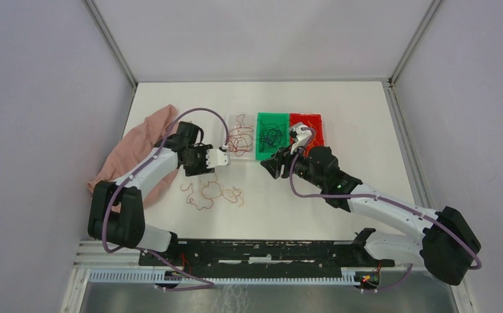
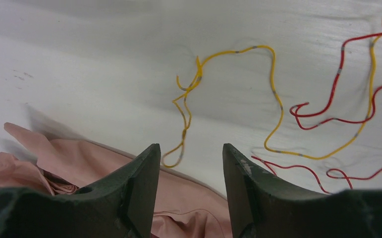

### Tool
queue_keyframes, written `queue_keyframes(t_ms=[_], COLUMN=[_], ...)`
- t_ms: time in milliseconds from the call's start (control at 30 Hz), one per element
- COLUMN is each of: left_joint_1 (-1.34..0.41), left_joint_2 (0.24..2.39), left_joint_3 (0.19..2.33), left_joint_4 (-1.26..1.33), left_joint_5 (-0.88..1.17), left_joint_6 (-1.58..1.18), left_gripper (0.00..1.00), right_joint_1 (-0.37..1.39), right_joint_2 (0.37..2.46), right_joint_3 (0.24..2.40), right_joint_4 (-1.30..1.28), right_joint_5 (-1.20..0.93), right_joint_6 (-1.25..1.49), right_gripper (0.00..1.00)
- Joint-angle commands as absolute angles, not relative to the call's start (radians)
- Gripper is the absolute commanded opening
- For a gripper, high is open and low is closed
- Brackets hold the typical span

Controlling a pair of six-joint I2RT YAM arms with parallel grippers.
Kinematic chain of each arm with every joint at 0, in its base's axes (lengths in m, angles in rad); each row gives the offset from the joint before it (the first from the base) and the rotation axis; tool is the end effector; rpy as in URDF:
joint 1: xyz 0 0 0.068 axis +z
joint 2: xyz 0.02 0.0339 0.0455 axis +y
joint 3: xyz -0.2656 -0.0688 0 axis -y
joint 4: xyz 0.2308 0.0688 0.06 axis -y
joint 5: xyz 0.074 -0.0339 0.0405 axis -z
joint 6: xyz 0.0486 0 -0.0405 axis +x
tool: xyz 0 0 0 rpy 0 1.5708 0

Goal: Untangle the cables
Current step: Untie the cable.

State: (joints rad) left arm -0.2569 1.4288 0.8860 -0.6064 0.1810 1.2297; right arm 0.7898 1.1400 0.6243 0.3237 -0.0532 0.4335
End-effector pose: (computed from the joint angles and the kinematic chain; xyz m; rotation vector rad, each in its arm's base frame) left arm 0.2501 -0.0747 0.1974 1.8558 1.9420 0.0532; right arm 0.1810 0.1863 0.2698 -0.3694 1.8217 0.9201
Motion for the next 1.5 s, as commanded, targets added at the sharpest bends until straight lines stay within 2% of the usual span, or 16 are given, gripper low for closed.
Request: queue_keyframes(t_ms=[0, 133, 267, 533, 733, 867, 1033, 1167, 1267, 1467], left_joint_1=[-0.262, -0.261, -0.266, -0.282, -0.284, -0.284, -0.285, -0.284, -0.282, -0.282], left_joint_2=[1.428, 1.398, 1.365, 1.512, 1.578, 1.626, 1.627, 1.594, 1.539, 1.394], left_joint_3=[1.005, 1.106, 1.118, 1.094, 1.058, 1.059, 1.033, 1.008, 0.984, 1.148], left_joint_4=[-0.747, -0.964, -0.994, -0.890, -0.770, -0.734, -0.667, -0.700, -0.718, -0.891], left_joint_5=[0.197, 0.252, 0.255, 0.168, 0.128, 0.121, 0.131, 0.145, 0.117, 0.212], left_joint_6=[1.313, 1.438, 1.521, 1.424, 1.428, 1.403, 1.368, 1.359, 1.351, 1.245], left_gripper=[0.59, 0.72, 0.82, 0.84, 0.80, 0.66, 0.38, 0.26, 0.06, 0.03], right_joint_1=[0.790, 0.791, 0.790, 0.791, 0.789, 0.788, 0.782, 0.768, 0.762, 0.761], right_joint_2=[1.114, 1.116, 1.137, 1.122, 1.103, 1.083, 1.047, 1.035, 1.042, 1.093], right_joint_3=[0.624, 0.625, 0.633, 0.628, 0.626, 0.625, 0.617, 0.610, 0.611, 0.632], right_joint_4=[0.350, 0.352, 0.377, 0.377, 0.354, 0.337, 0.308, 0.313, 0.333, 0.398], right_joint_5=[-0.038, -0.038, -0.048, -0.044, -0.030, -0.008, 0.018, 0.012, -0.010, -0.095], right_joint_6=[0.444, 0.440, 0.454, 0.462, 0.458, 0.457, 0.456, 0.473, 0.480, 0.491], right_gripper=[0.57, 0.57, 0.56, 0.56, 0.56, 0.54, 0.55, 0.57, 0.61, 0.71])
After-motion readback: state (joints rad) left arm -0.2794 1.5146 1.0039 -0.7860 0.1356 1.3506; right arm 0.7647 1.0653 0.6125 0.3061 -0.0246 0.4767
